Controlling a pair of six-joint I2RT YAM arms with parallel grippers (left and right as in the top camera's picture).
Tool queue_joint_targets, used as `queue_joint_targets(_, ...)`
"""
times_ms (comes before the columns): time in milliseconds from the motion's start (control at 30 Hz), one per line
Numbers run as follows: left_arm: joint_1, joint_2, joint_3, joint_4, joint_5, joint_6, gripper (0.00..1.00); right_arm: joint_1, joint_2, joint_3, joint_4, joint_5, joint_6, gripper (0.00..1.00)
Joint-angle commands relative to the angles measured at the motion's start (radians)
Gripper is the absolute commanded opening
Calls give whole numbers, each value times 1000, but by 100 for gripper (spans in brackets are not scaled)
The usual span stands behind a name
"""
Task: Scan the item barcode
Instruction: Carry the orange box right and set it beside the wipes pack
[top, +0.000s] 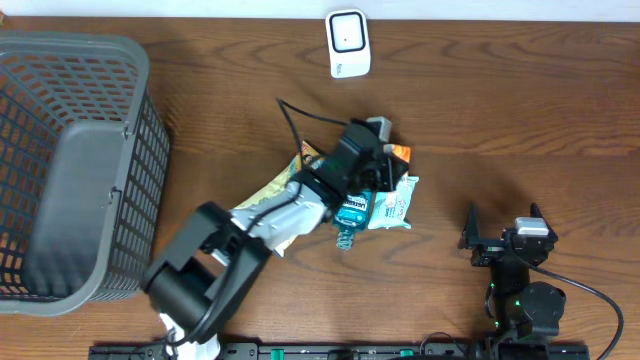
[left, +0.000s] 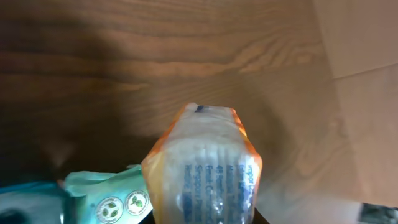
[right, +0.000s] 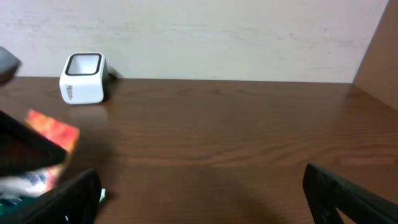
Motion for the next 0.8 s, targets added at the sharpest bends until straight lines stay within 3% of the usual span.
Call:
queue_joint_targets(0,-40,34,5,26,-100,17,8,0,-2,-2,-3,9,-8,99)
queue_joint_targets(333,-118,47,5,51,-114,69,8,0,-2,-2,-3,9,-8,99)
queue_joint_targets(500,-136,47,5,47,-137,77,17,0,-2,-2,-3,9,-8,99)
queue_joint_targets(633,-137,47,5,44,-136,77,17,0,-2,-2,-3,9,-8,99)
queue_joint_targets(767,-138,47,5,44,-136,77,35,0,-2,-2,-3,9,-8,99)
